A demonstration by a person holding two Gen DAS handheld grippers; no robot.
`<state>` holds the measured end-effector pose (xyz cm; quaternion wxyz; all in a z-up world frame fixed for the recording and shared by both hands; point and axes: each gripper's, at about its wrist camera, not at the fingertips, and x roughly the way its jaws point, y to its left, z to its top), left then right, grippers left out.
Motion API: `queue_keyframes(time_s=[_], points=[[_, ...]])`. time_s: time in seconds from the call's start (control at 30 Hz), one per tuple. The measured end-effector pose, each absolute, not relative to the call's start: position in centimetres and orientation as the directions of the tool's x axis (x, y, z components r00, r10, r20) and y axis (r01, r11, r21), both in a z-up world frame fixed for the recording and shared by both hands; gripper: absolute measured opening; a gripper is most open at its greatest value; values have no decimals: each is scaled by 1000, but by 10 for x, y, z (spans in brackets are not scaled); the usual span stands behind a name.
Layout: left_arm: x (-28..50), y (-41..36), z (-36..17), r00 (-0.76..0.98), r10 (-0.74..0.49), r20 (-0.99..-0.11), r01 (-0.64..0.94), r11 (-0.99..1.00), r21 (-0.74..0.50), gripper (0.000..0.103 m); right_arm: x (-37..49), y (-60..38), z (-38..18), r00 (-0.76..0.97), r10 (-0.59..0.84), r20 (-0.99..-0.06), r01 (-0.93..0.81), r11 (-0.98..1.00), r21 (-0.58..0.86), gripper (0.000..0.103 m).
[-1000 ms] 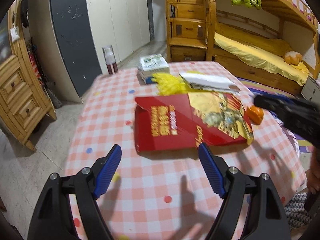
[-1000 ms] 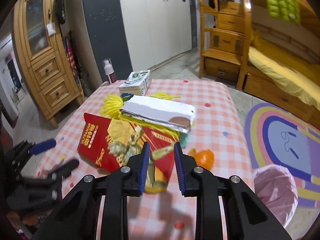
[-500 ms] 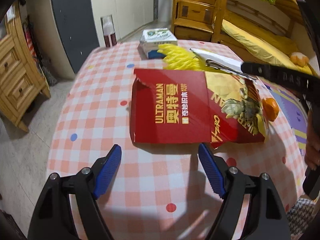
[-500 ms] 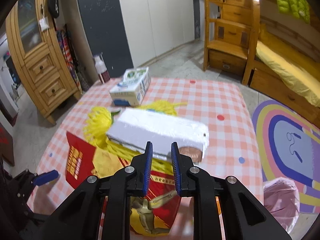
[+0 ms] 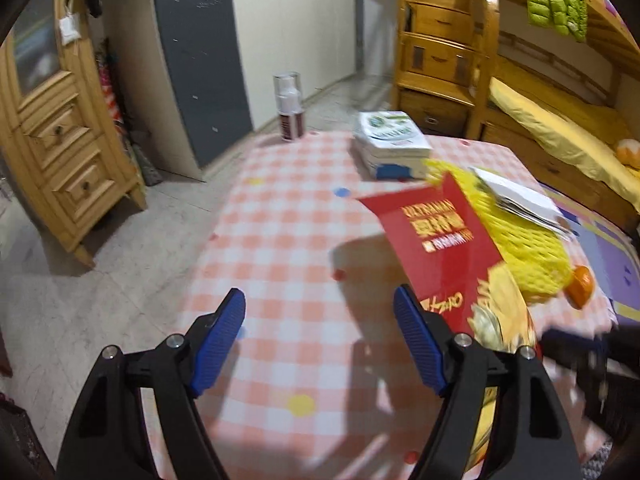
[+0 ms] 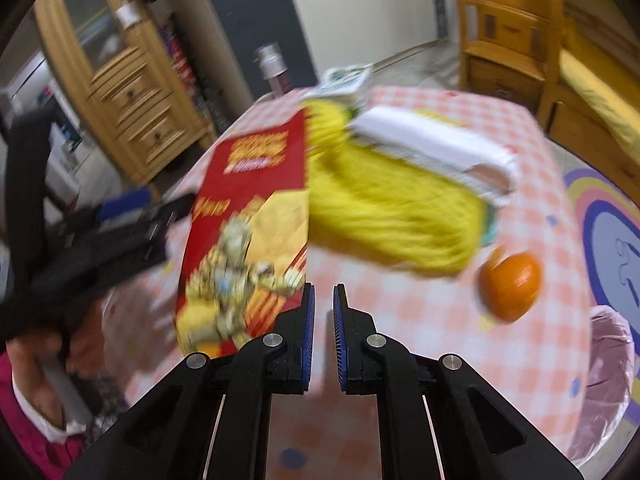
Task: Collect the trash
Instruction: 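Grasp the red Ultraman snack box with the left tool while the right tool grasps the orange peel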
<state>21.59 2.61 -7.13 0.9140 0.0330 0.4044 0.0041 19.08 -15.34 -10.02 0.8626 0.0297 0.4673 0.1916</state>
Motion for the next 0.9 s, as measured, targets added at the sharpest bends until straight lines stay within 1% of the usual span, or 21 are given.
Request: queue_keyframes(time_s=[0.07,0.17,0.23,0.27,0.33,0.37,0.4,0.43,0.5,0.57,0.7,0.9], points=[[215,32,-70,677,48,-735,3,998,68,76,184,-145,-101,481,366,-796,-328,918,224,10],[205,38,-70,687,73,-723,-13,996,89,85,175,-151,-96,503,380,-776,-321,916,240,11],[192,40,-69,693,43,-720,5,998,64,96,169,-164,-86,564,364,-741,-291,928,233,12],[186,39,-68,692,3,-722,33,999,35,96,167,-169,-82,592,353,-725,-274,933,231,13],[177,28,-68,676,-85,-732,99,995,-24,96,163,-184,-74,656,304,-691,-215,953,215,27],[175,19,-68,664,-115,-739,130,991,-38,96,162,-190,-71,681,275,-679,-187,961,203,45],[174,10,-69,650,-139,-747,160,986,-44,96,161,-194,-68,706,243,-665,-160,970,186,55],[173,2,-69,637,-154,-756,180,982,-49,96,161,-201,-65,731,206,-650,-132,978,161,57],[175,-8,-70,614,-190,-766,196,977,-85,96,161,-206,-62,757,163,-632,-101,986,134,66],[182,-12,-71,596,-206,-776,183,976,-119,96,162,-210,-62,768,135,-626,-85,990,109,72],[194,-13,-81,569,-176,-804,108,984,-139,96,167,-216,-64,764,124,-633,-78,992,101,72],[205,-15,-96,515,-169,-841,90,986,-143,96,167,-222,-62,766,139,-627,-75,989,127,72]])
